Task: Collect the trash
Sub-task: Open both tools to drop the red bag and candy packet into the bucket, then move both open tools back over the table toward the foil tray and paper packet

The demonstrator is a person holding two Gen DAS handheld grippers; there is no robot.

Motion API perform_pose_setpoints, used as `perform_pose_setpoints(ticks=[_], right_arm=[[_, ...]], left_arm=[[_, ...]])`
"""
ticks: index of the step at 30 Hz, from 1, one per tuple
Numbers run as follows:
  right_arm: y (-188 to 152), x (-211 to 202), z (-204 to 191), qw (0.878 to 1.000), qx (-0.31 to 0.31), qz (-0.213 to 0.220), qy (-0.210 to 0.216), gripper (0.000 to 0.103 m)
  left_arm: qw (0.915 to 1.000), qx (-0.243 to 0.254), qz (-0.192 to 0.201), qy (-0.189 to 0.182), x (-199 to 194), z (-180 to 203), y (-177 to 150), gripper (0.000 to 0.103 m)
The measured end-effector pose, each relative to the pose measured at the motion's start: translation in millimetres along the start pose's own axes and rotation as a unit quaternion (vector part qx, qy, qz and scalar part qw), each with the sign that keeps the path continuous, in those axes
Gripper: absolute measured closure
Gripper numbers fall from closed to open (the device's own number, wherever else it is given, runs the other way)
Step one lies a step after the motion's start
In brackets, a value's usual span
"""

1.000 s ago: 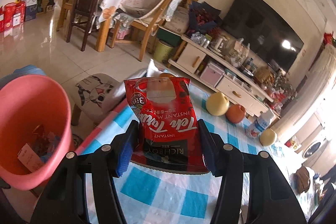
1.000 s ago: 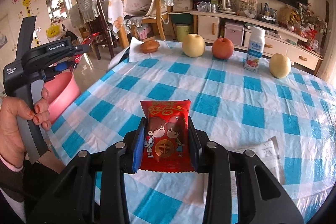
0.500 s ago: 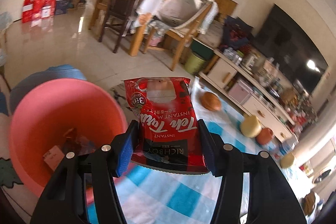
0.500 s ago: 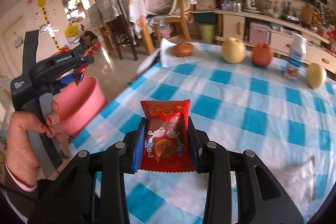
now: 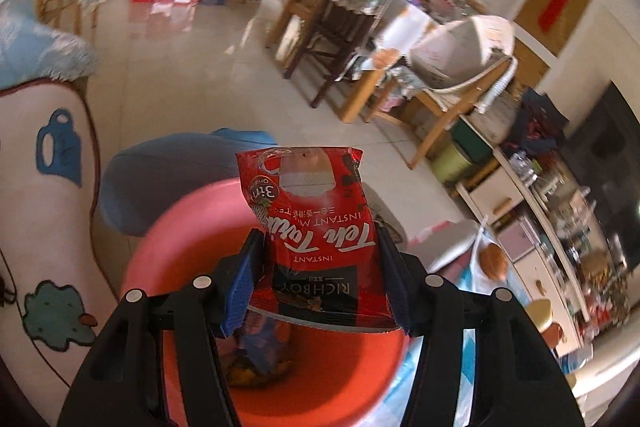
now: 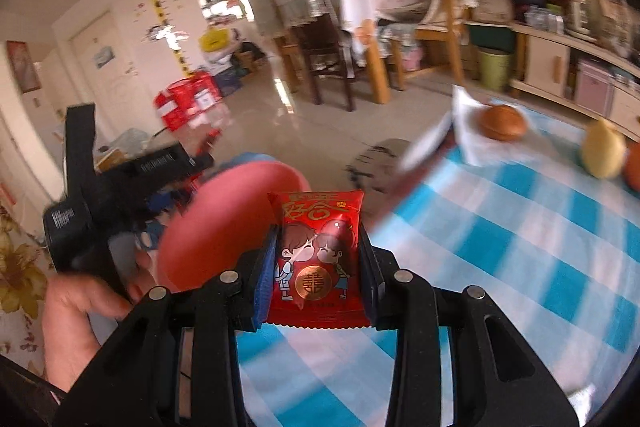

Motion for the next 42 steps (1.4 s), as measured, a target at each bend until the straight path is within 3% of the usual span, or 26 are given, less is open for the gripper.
perform_pose_setpoints(ticks=[7,8,10,12,13,15,19,27,32,42], right_arm=[[9,57,-53,0.997,-0.046,-0.032,0.045,0.063],[7,65,-57,0.997,-0.057,-0.037,0.033,0.06],[2,77,-58,0.997,-0.062,-0.048,0.018,0.042],[-3,76,-50,0.998,-0.033,-0.045,0.025,0.038],[-4,74,-46,0.999,-0.023,-0.041,0.026,0.032],[-8,66,-32,0.999,0.0,-0.032,0.011,0.024],[-20,45,0,0.999,0.04,-0.021,-0.018,0.019],[-54,-12,40,0.994,0.071,-0.007,-0.083,0.018],[-75,-55,60,0.99,0.071,-0.002,-0.12,0.015],[-97,-142,98,0.98,0.081,0.035,-0.179,0.013]], left_arm=[[0.999,-0.039,0.004,0.024,2,-32,7,0.043],[0.9986,-0.043,0.007,0.032,2,-37,8,0.043],[0.9986,-0.039,0.008,0.034,4,-36,8,0.039],[0.9987,-0.034,0.009,0.036,5,-37,9,0.03],[0.9988,-0.033,0.01,0.035,6,-37,10,0.03],[0.999,-0.034,0.009,0.028,6,-35,10,0.03],[0.9995,-0.019,0.013,0.021,6,-24,7,0.026],[0.9982,0.049,0.032,-0.014,3,19,-8,0.018],[0.9905,0.116,0.043,-0.06,-4,65,-29,0.013],[0.9717,0.195,0.03,-0.13,-10,127,-69,0.012]])
Point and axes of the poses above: each gripper's, at about its wrist camera, not at the fingertips, and x roughly the way its jaws point, z to its right, y to its top, the point moved 4 cm from there along x, roughly the way its jaws point, and after that the axes turned 9 degrees about -y, right-handed, at the moved point
